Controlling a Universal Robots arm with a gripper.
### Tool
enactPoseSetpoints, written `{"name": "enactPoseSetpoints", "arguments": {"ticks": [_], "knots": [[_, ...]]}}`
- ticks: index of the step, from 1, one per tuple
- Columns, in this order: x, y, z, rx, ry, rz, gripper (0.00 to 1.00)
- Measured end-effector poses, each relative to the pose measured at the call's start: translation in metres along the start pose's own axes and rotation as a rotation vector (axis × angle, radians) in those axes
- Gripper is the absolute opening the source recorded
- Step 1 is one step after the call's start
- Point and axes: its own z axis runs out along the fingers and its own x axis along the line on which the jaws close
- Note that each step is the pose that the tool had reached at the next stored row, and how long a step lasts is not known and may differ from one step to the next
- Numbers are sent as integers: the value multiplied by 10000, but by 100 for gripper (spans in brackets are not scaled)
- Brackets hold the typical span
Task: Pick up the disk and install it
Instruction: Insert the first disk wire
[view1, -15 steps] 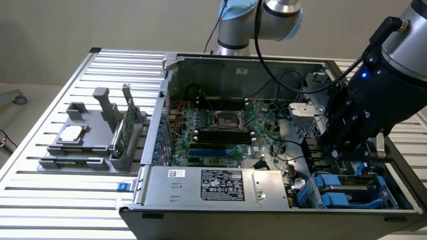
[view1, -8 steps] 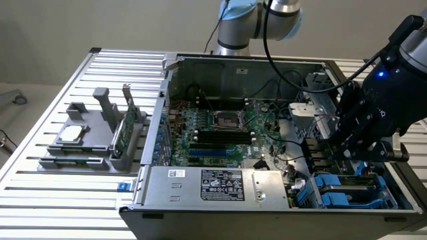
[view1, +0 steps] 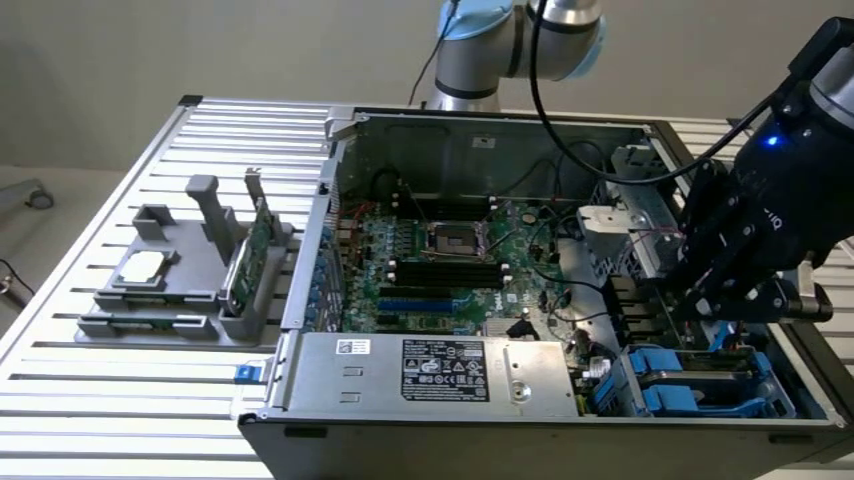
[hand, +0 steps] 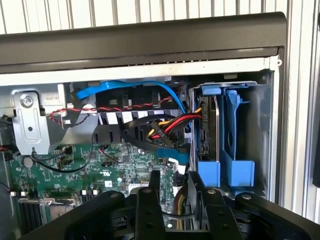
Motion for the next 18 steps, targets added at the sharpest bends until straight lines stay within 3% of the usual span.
{"name": "enactPoseSetpoints", "arguments": {"ticks": [4, 7, 18], "knots": [[1, 24, 0, -31, -202, 10, 36], [3, 46, -1, -62, -293, 13, 36], [12, 96, -4, -135, -348, 13, 36]]}}
